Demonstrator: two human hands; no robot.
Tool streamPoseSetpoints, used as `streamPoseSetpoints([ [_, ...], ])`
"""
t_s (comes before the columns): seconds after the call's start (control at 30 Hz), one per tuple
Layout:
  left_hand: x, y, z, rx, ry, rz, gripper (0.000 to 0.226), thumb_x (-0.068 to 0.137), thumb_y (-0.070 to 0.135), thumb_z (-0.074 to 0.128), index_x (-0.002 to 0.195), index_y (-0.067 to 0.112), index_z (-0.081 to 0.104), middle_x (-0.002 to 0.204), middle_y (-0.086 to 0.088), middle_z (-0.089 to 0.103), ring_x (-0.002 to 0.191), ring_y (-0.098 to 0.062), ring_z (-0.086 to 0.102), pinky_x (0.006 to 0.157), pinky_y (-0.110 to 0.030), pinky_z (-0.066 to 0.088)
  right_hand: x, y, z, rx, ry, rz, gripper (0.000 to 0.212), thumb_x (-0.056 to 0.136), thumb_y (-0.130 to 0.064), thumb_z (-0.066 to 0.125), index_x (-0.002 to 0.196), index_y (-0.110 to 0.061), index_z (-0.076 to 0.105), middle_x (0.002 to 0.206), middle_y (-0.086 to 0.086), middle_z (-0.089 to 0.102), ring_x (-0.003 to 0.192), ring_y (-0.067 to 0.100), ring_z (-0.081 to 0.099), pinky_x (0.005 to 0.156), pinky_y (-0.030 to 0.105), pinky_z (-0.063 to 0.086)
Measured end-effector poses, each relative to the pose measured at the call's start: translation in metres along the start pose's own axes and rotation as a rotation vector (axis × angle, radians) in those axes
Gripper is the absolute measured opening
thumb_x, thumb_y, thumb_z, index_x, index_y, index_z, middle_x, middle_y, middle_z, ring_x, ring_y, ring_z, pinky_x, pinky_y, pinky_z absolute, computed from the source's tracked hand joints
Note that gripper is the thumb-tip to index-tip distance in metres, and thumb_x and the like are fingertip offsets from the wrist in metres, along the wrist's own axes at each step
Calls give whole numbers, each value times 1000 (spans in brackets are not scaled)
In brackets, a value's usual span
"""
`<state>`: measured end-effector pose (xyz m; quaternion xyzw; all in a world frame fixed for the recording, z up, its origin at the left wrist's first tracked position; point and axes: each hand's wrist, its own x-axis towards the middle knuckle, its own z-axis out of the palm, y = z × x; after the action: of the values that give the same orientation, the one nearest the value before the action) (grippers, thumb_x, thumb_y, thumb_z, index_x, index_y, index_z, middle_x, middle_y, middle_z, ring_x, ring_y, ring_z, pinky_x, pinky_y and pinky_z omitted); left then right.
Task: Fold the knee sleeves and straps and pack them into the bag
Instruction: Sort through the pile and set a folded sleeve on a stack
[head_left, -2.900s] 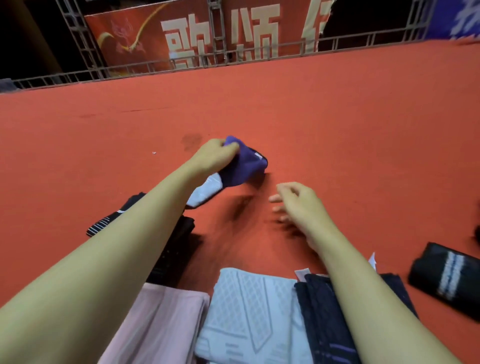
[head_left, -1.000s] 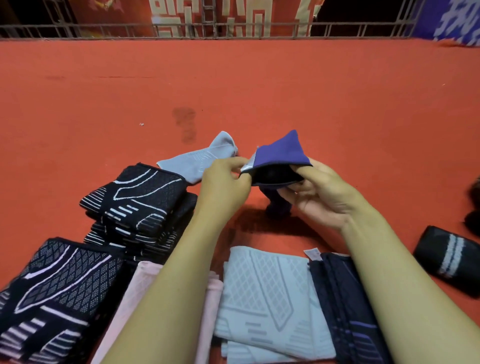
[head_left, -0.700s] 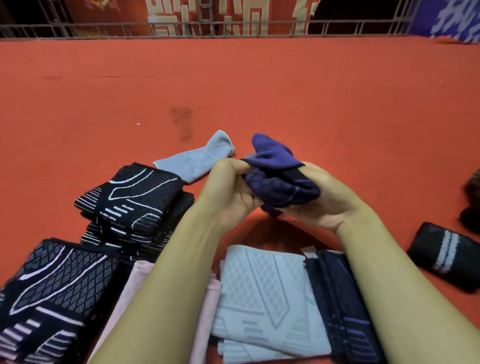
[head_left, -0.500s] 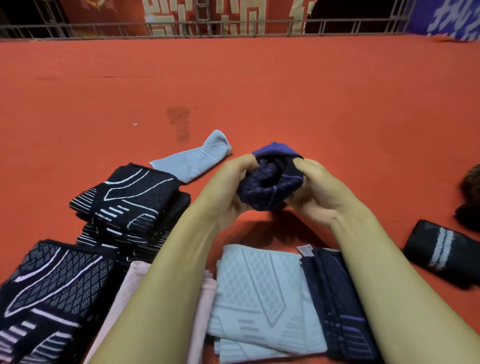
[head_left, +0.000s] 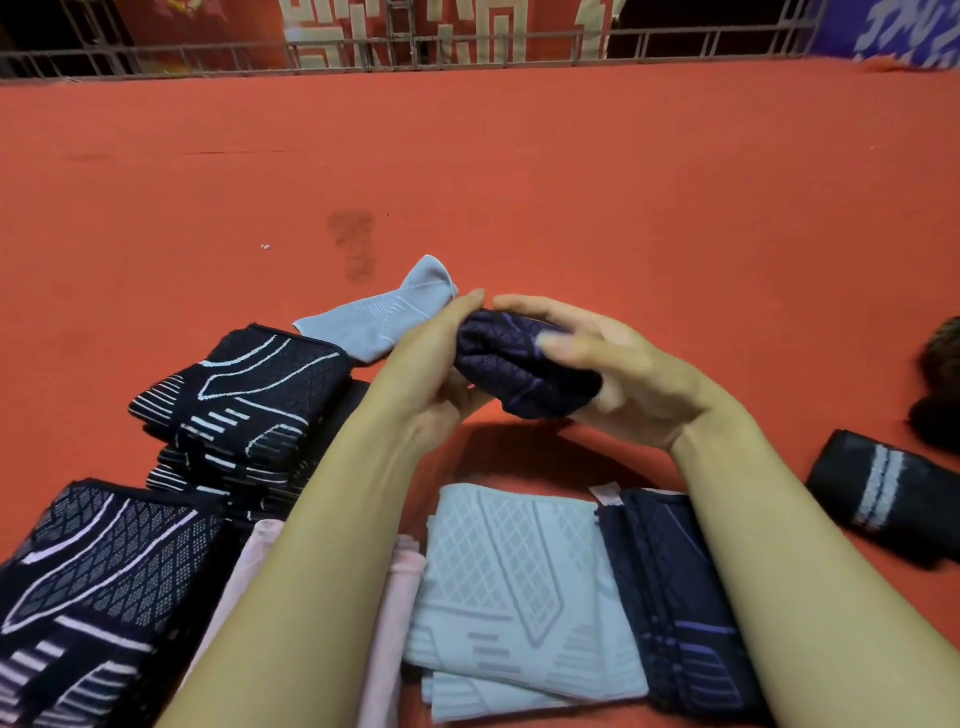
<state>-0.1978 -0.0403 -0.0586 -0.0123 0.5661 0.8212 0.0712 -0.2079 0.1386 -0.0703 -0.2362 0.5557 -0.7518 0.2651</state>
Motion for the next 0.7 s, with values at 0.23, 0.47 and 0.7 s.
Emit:
streamPoseSetpoints([
  [0.23,-5,-9,4,268,-127,214,14,95,9,71,104,-2,74,103,-22,75,95,-29,70,86,-40,58,24,18,-5,-721,732,-125,35,76,-11,62,104,-28,73,88,2,78,84,24,74,77,46,62],
  [0.47,8,-15,-10,848,157,428,19,77,9,62,91,22,62,73,9,64,61,-5,51,61,-32,43,20,12,-6,-264,616,-185,49,88,18,49,109,-21,70,98,3,78,90,19,73,93,45,59],
  [0.7,9,-14,-11,612,225,375,13,76,17,52,83,11,62,71,6,56,70,-14,49,68,-38,47,11,9,5,29,171,-96,36,92,-9,58,126,-1,64,114,15,71,101,26,70,87,35,58],
])
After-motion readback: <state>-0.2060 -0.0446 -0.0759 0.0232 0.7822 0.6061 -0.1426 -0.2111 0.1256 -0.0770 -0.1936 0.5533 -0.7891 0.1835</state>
